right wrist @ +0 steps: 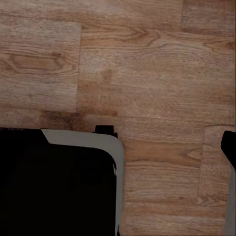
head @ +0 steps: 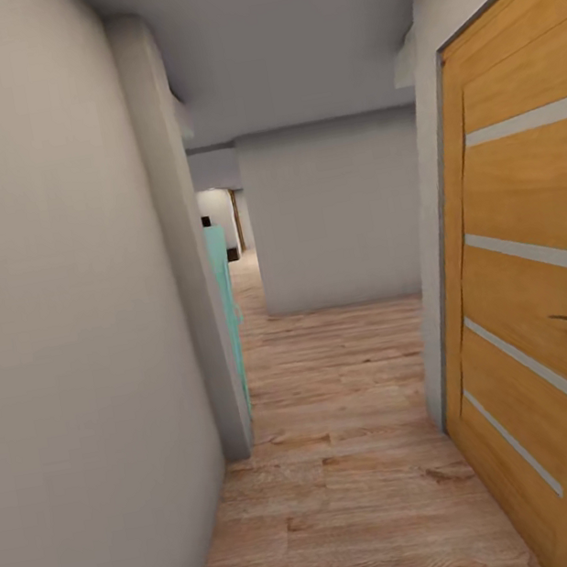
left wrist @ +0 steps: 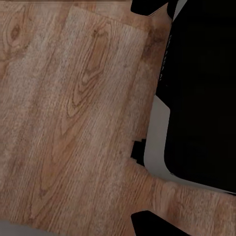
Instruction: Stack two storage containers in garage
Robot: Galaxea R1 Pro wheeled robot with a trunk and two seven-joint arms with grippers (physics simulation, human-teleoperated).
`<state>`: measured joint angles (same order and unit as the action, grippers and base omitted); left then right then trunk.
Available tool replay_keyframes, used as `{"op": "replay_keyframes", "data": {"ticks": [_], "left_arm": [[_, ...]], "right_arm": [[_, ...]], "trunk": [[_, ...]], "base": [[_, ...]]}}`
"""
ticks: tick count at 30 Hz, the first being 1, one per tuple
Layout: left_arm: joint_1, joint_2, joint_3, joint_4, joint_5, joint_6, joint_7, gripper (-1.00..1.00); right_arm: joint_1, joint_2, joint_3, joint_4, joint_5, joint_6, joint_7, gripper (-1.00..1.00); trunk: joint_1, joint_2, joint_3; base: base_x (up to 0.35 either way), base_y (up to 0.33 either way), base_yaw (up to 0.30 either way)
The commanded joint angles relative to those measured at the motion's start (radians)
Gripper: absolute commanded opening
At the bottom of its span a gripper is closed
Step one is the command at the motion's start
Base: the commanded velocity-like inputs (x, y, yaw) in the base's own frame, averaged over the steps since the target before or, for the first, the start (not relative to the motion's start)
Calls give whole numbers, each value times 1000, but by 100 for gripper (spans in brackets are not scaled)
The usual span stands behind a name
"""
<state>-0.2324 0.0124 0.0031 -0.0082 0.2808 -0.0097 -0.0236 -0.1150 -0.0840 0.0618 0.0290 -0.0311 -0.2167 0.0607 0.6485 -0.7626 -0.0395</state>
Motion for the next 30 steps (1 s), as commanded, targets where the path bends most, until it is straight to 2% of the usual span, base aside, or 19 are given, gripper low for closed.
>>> {"op": "replay_keyframes", "data": {"ticks": [1,18,30], "left_arm": [[-1,0,0,1,6,-1,-2,100],[-1,0,0,1,5,-2,-2,100],[-1,1,1,1,6,-3,-3,100]], "right_arm": [[-2,0,6,3,-4,-6,3,100],[-2,-1,4,3,-5,-7,2,100],[-2,-2,5,3,-4,-7,2,100]], "trunk": [[1,-1,-2],[1,-1,-2],[1,-1,-2]], "base": [[314,0,0],[314,-5,-27],[287,-147,-1]]}}
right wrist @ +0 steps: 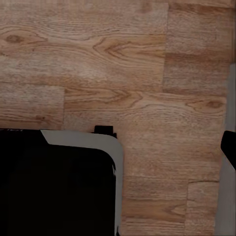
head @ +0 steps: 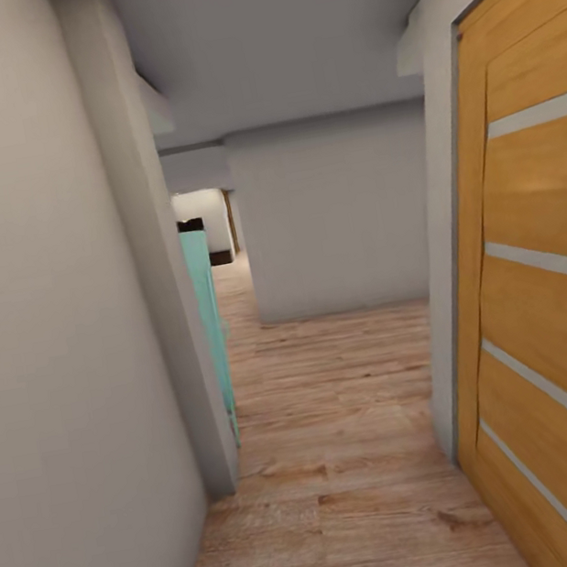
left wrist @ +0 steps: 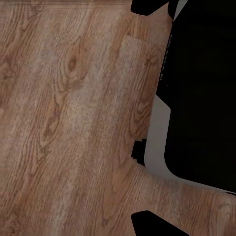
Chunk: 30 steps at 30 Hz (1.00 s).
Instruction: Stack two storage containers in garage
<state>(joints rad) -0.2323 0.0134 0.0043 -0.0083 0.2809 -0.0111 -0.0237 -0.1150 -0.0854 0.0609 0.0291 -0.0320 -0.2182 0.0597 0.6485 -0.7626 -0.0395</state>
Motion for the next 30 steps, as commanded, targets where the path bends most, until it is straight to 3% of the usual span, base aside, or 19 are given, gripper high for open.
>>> {"op": "replay_keyframes", "data": {"ticks": [1,19,30], "left_arm": [[-1,0,0,1,6,-1,-3,100],[-1,0,0,2,6,-1,-2,100],[-1,-1,0,2,6,-1,-2,100]], "right_arm": [[-2,0,6,3,-4,-6,3,100],[-2,0,6,3,-4,-6,3,100],[-2,13,1,2,-3,3,3,100]], "trunk": [[1,-1,-2],[1,-1,-2],[1,-1,-2]], "base": [[298,-153,0],[301,-149,0],[302,-149,0]]}}
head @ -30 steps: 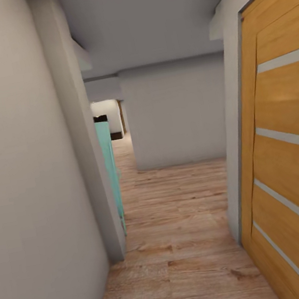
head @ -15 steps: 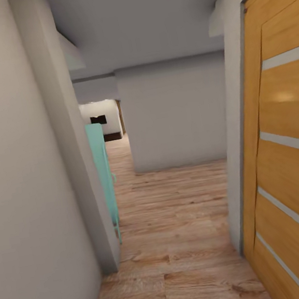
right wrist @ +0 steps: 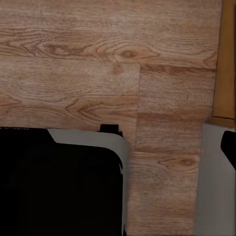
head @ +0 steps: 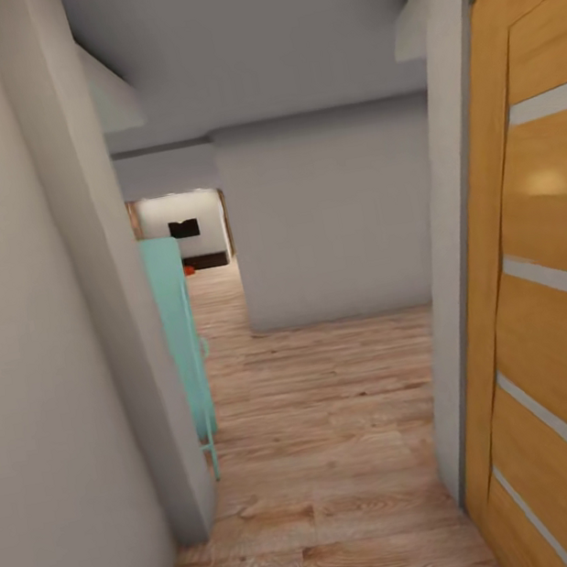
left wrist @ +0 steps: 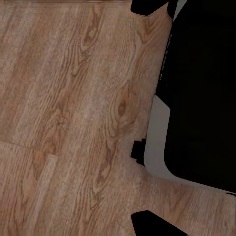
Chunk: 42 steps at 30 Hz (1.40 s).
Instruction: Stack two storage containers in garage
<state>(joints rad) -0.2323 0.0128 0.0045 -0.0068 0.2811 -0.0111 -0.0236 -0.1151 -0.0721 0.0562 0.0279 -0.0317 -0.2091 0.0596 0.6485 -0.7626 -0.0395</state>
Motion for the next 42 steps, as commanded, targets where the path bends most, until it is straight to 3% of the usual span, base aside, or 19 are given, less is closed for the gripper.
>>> {"op": "replay_keyframes", "data": {"ticks": [1,42], "left_arm": [[-1,0,0,1,6,-1,-2,100],[-1,1,0,2,6,0,-2,100]], "right_arm": [[-2,0,5,3,-4,-6,3,100],[-2,0,5,3,-4,-6,3,100]], "trunk": [[1,-1,-2],[1,-1,-2]], "base": [[301,-148,0],[321,-26,0]]}}
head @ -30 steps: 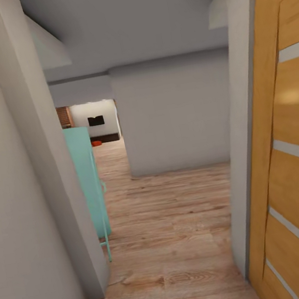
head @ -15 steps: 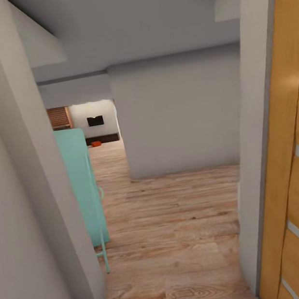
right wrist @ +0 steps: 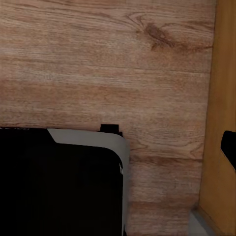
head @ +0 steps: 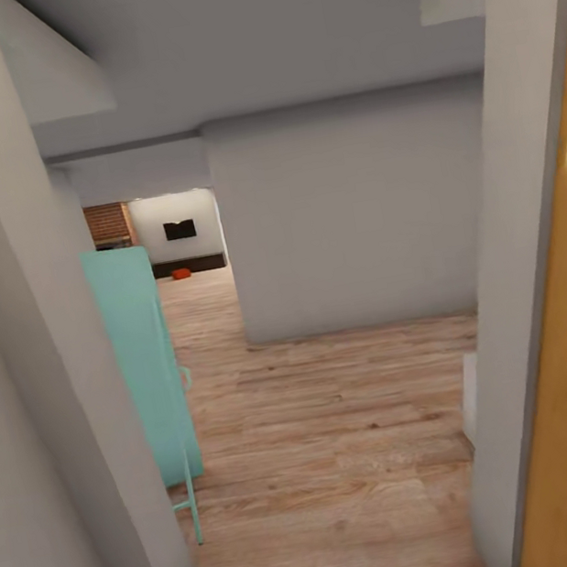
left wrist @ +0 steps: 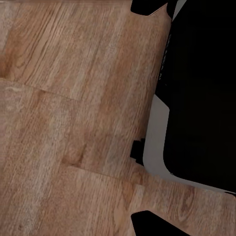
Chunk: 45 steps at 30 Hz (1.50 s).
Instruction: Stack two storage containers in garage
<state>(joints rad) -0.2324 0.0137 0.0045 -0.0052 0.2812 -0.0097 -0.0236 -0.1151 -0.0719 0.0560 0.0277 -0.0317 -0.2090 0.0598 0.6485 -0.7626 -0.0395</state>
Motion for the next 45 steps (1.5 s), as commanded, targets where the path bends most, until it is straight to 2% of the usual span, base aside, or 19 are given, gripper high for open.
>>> {"op": "replay_keyframes", "data": {"ticks": [1,45], "left_arm": [[-1,0,0,1,6,-1,-2,100],[-1,-1,0,0,6,-2,-2,100]], "right_arm": [[-2,0,5,3,-4,-6,3,100],[-2,0,5,3,-4,-6,3,100]], "trunk": [[1,-1,-2],[1,-1,-2]], "base": [[325,0,0],[325,0,0]]}}
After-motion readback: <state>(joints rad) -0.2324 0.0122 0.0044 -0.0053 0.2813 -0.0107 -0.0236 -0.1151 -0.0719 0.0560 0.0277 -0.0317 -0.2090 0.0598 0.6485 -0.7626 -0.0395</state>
